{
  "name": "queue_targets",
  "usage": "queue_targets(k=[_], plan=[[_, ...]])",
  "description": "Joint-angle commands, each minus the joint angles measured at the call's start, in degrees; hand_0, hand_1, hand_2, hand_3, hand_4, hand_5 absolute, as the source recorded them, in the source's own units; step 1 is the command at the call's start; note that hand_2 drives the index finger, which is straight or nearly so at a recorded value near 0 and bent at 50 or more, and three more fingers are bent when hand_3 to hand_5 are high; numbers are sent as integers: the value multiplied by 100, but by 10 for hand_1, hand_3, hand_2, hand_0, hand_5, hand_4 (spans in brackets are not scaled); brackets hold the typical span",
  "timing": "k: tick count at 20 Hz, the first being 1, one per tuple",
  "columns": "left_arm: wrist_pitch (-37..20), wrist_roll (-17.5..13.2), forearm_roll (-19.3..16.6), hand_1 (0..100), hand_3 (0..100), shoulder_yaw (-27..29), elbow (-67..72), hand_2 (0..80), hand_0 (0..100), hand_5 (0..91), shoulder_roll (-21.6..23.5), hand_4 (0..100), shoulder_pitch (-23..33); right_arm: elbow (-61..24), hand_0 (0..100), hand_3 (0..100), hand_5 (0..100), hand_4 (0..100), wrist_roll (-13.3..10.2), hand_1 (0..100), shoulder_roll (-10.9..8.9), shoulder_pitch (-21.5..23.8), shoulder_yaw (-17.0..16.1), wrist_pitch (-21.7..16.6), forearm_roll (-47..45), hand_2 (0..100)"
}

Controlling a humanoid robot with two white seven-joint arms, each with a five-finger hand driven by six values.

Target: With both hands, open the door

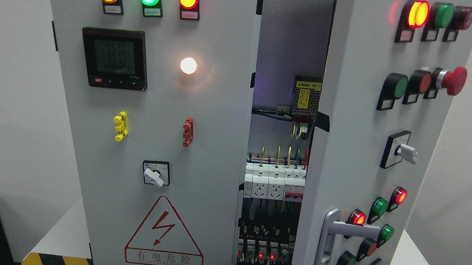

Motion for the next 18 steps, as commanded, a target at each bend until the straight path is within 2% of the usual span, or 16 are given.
queue_targets(k=[1,4,6,8,9,11,12,15,18], plan=[[4,-901,1496,0,0,1549,-2484,0,0,0,3970,0,201,2,0,0,0,0,2,0,-3,0,114,-2,0,0],[4,-1568,1592,0,0,1725,-2501,0,0,0,4174,0,140,2,0,0,0,0,2,0,-3,0,106,-2,0,0],[13,-2296,1584,0,0,2041,-2501,0,0,0,4148,0,131,2,0,0,0,0,2,0,6,0,114,-2,0,0],[13,-3000,1584,0,0,2121,-2501,0,0,0,4139,0,122,2,0,0,0,0,2,0,-3,0,106,-2,0,0],[13,-3195,1584,0,0,2121,-2501,0,0,0,4139,0,79,2,0,0,0,0,2,0,6,0,114,-2,0,0],[22,-3241,1566,0,0,1903,-2501,0,0,0,4192,0,-332,2,0,0,0,0,2,0,-3,0,106,-2,0,0],[22,-3241,1566,0,0,1588,-2510,0,0,0,4192,0,-735,2,0,0,0,0,2,0,-3,0,105,-2,0,0],[240,-3241,1584,0,0,272,-3034,0,0,0,4209,0,-2412,2,0,0,0,0,2,0,6,0,114,-2,0,0],[995,-3232,1601,0,0,-1065,-3896,0,0,0,4350,0,-4065,2,0,0,0,0,2,0,-3,0,114,-2,0,0]])
